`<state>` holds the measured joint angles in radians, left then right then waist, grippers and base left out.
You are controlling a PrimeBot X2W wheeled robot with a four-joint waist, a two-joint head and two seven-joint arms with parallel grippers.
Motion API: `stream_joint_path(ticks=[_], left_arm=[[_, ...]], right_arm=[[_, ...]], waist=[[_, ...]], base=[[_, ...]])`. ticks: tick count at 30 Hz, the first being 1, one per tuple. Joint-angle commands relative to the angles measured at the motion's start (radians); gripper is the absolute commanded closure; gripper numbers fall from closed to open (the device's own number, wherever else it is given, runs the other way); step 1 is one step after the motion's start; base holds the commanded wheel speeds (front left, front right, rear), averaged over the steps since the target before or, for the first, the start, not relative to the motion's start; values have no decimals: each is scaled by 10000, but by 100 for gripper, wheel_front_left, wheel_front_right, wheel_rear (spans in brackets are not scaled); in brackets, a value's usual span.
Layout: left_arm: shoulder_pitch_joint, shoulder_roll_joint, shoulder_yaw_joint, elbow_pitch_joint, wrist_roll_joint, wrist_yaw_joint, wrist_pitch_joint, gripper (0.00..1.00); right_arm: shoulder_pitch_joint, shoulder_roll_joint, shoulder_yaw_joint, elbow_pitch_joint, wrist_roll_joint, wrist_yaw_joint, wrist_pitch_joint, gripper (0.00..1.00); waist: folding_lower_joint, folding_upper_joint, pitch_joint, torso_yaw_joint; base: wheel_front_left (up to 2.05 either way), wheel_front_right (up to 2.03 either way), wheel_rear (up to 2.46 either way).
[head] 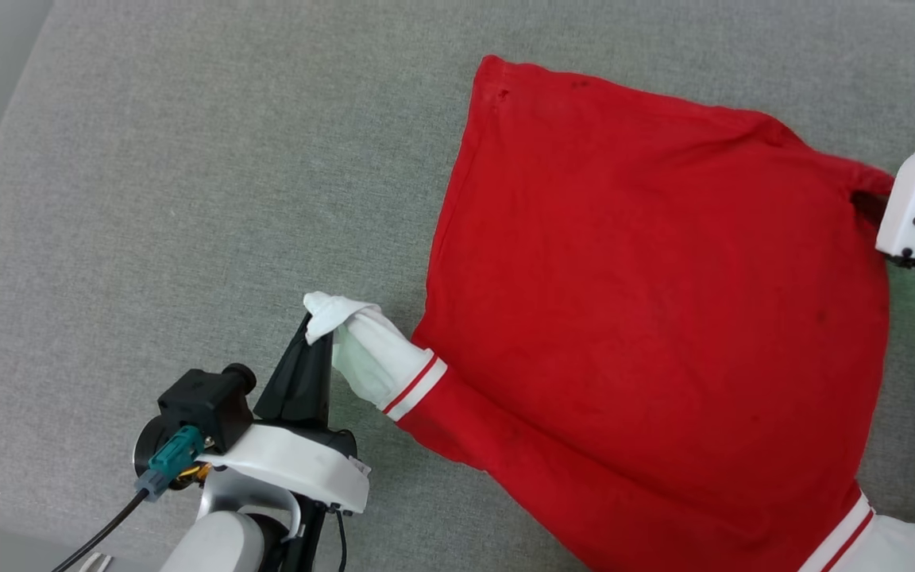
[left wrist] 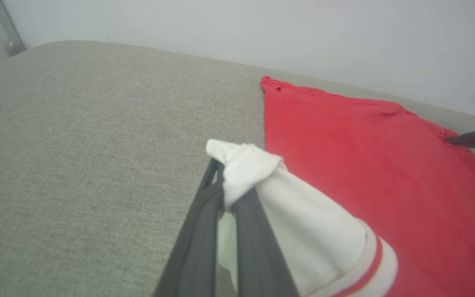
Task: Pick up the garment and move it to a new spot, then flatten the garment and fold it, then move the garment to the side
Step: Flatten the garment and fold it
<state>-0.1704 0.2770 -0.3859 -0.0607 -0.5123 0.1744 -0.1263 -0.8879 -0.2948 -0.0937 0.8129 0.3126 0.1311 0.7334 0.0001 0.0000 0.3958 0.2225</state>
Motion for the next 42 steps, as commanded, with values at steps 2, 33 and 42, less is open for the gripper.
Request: stream_joint_path(ticks=[2, 33, 42], left_arm=[[123, 53, -14, 66, 3, 31, 30, 100], [3678, 1060, 1012, 174, -1112, 1199, 819, 100], [3324, 1121, 911, 113, -1008, 1163, 879, 100]], right_arm=[[437, 119, 277, 339, 29, -7, -88, 100], [11135, 286, -614, -7268, 1315, -9, 2060, 9], [10313, 1351, -1922, -8417, 685, -7, -1268, 0]], waist=[[-1, 0, -263, -70], [-1, 0, -4126, -2348], [-1, 0, -3929, -2598]], base=[[0, 0, 0], [0, 0, 0], [0, 0, 0]])
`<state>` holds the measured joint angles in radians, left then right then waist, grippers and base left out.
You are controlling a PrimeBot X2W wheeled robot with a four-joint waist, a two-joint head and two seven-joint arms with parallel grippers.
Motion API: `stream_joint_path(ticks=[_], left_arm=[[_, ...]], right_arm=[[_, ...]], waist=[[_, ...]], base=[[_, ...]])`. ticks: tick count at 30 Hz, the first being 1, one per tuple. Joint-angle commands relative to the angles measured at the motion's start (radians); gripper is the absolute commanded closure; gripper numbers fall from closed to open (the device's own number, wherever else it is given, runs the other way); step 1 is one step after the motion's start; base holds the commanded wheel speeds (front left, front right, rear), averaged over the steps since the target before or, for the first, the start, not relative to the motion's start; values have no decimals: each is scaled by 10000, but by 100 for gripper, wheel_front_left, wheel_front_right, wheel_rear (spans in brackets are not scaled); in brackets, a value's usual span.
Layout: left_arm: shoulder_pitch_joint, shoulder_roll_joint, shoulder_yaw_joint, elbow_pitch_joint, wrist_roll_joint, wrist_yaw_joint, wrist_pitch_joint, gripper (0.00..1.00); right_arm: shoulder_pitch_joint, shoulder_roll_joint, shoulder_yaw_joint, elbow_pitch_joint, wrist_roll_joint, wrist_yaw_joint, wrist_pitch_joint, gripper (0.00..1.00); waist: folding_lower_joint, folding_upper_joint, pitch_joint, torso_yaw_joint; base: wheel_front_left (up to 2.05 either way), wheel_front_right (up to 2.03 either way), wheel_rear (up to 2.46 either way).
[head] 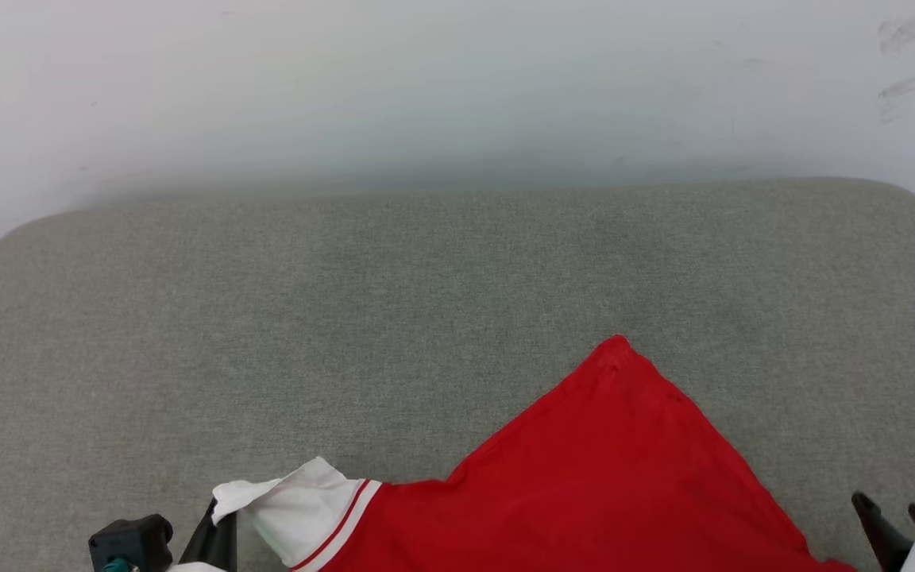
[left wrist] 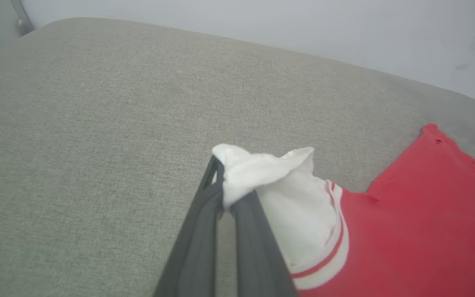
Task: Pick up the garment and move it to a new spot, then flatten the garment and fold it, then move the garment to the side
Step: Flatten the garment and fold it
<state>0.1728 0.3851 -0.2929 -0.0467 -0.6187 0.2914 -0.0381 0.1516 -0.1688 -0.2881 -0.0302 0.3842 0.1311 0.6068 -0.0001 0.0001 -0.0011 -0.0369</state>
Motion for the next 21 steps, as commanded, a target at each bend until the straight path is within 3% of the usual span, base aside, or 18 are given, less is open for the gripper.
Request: stream_joint_path(ticks=[1, 5, 8, 13, 15, 21], left_arm=[[-187, 42, -22, -66, 82, -17, -26, 100], [-648, 8, -49, -182, 188, -90, -130, 100], [-1083, -31, -133, -257, 296, -171, -216, 100], [-1529, -37, -239, -451, 477, -245, -296, 100], [-1856, -77, -363, -637, 606, -279, -337, 100], [-2365, -182, -496, -770, 725, -404, -444, 100]], right_arm=[[-266, 171, 60, 85, 53, -7, -377, 0], [-1413, 199, 14, 429, 23, -7, -1779, 0], [-2355, 29, 465, 959, 159, -7, -1770, 0], [-3720, -402, 1590, 1629, 381, -7, -521, 0], [-4700, -733, 2424, 1976, 555, -7, 910, 0], [-6177, -1007, 3404, 2484, 685, -7, 2828, 0]], waist=[[1, -1, 129, 2], [1, -1, 608, 88], [1, -1, 1001, 202], [1, -1, 1519, 338], [1, -1, 1946, 552], [1, -1, 2674, 911]], base=[[0, 0, 0], [0, 0, 0], [0, 0, 0], [0, 0, 0], [0, 0, 0], [0, 0, 0]])
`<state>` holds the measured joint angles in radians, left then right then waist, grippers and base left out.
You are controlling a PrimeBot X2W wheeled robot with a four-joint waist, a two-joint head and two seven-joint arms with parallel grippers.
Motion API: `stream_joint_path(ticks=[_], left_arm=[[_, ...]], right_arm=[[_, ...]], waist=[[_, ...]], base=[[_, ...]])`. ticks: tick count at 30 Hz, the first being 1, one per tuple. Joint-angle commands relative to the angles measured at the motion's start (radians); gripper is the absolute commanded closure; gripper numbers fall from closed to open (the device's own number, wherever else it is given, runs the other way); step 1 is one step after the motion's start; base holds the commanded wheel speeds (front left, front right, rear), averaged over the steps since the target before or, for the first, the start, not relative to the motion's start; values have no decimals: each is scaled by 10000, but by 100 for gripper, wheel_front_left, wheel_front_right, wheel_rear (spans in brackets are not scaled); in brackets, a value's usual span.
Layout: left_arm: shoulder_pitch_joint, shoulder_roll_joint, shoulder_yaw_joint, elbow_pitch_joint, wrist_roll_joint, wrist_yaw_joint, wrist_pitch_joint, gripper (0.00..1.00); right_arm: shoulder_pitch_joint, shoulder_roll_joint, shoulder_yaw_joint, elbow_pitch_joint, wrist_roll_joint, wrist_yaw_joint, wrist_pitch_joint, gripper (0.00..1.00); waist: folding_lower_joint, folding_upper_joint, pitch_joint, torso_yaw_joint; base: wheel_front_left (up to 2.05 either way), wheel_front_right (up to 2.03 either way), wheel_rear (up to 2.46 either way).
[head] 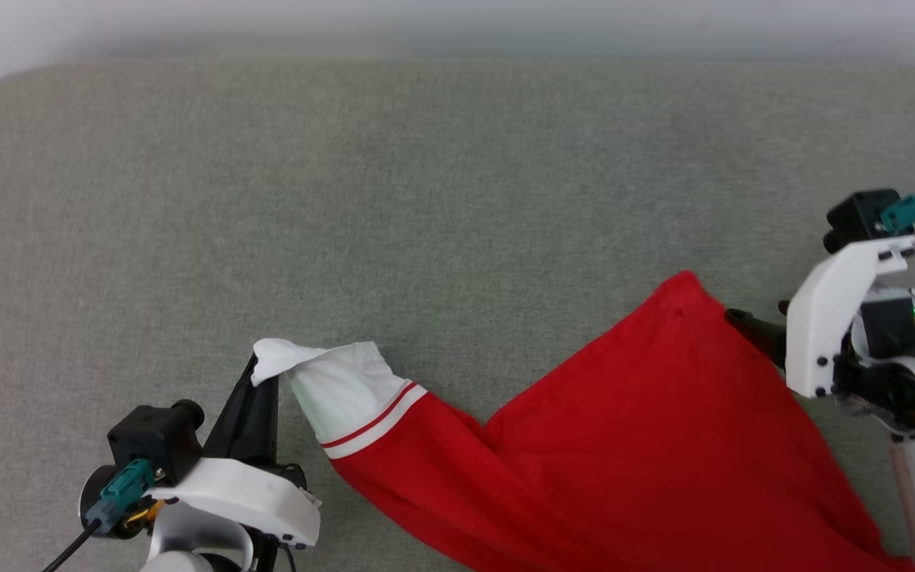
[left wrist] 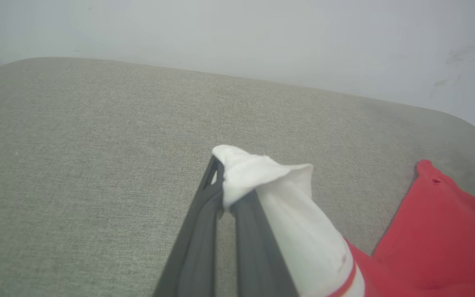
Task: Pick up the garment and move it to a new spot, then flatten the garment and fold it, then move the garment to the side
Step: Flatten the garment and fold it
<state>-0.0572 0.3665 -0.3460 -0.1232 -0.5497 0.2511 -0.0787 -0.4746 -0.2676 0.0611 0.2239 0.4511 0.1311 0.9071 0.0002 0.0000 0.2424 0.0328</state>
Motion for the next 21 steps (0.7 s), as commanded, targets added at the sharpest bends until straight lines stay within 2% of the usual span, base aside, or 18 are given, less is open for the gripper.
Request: stream_joint_path(ticks=[1, 10, 11, 12, 13, 14, 21], left_arm=[[-144, -27, 12, -11, 41, -24, -60, 100], [-539, -204, -142, 218, 31, -144, -252, 100], [-561, -218, -147, 249, 21, -160, -263, 100], [-561, -215, -148, 276, 6, -180, -272, 100], [-566, -212, -146, 307, -13, -190, -276, 100], [-579, -196, -141, 352, -36, -211, -288, 100], [-672, -162, -60, 546, -162, -230, -282, 100]], right_arm=[[-184, -47, 39, 70, 1, -9, 44, 0], [-1192, 74, 1303, 2011, 365, -7, 604, 0], [-1097, 91, 1435, 2282, 408, -7, 807, 6], [-1052, 100, 1562, 2481, 448, -7, 928, 71], [-1042, 100, 1668, 2621, 533, -7, 1014, 95], [-1059, 95, 1729, 2734, 597, -7, 1078, 100], [-1598, -241, 1993, 2795, 1037, -7, 278, 100]], waist=[[-2, 0, 389, 289], [-2, 0, 873, 660], [-2, 0, 874, 679], [-2, 0, 876, 694], [-2, 0, 880, 701], [-2, 0, 885, 705], [-2, 0, 669, 633]], base=[[0, 0, 0], [0, 0, 0], [0, 0, 0], [0, 0, 0], [0, 0, 0], [0, 0, 0], [0, 0, 0]])
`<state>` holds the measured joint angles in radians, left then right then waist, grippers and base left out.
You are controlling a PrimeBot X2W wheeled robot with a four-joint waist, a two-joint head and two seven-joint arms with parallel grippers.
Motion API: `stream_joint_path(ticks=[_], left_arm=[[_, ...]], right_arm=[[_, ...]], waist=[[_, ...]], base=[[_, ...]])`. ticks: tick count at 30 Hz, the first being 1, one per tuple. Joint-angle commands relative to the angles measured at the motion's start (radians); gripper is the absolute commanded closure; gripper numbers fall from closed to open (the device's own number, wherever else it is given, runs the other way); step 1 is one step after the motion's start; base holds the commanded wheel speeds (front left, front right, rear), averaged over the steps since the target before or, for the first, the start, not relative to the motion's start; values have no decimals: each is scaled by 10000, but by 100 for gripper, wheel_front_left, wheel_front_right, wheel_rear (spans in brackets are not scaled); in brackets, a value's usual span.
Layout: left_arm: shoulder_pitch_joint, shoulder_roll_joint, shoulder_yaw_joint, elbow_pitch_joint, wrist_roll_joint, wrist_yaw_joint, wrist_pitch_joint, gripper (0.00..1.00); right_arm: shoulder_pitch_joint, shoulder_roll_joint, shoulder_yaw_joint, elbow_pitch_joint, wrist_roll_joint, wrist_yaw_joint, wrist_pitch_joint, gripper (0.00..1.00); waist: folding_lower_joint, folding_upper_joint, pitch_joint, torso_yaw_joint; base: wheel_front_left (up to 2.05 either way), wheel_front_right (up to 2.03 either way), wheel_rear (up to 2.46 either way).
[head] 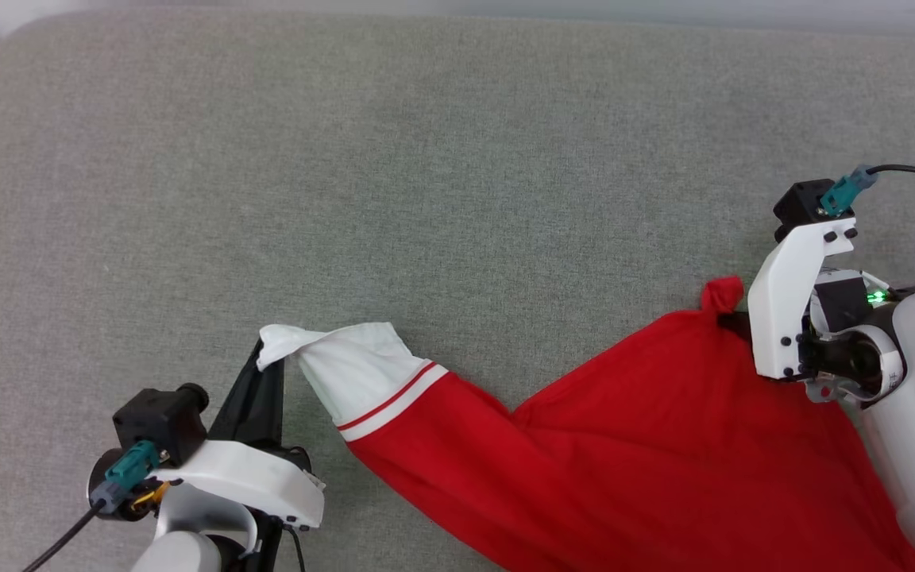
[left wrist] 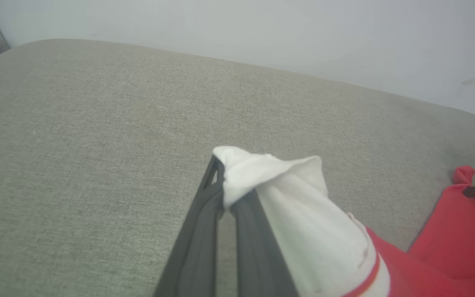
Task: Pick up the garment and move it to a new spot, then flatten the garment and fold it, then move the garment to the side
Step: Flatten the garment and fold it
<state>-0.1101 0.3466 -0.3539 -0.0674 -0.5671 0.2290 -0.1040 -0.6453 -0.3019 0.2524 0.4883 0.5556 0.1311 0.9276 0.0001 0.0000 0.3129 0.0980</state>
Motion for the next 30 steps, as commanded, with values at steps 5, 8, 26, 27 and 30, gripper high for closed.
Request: stream_joint_path(ticks=[5, 8, 26, 27, 30], left_arm=[[-341, 234, 165, 42, -71, -77, 114, 100], [-664, 453, 319, 216, -176, -209, 255, 100], [-5803, 447, 676, 2837, -342, -1263, 459, 100], [-6270, 438, 671, 3025, -321, -1341, 467, 100], [-7647, 353, 714, 3618, -265, -1519, 383, 100]], right_arm=[[-6, -298, 101, -97, -13, -7, -1276, 100], [134, -337, 10, -116, -224, -7, -2114, 100], [-1233, 241, -1194, 23, -1578, -9, -5772, 100], [-1465, 274, -1294, 8, -1668, -9, -5886, 100], [-2341, 295, -1567, -21, -1936, -11, -6276, 100]], waist=[[-1, 0, -619, -150], [-1, 0, -1108, -301], [-1, 0, -2447, -1041], [-1, 0, -2341, -1062], [-1, 0, -1944, -1141]], base=[[0, 0, 0], [0, 0, 0], [0, 0, 0], [0, 0, 0], [0, 0, 0]])
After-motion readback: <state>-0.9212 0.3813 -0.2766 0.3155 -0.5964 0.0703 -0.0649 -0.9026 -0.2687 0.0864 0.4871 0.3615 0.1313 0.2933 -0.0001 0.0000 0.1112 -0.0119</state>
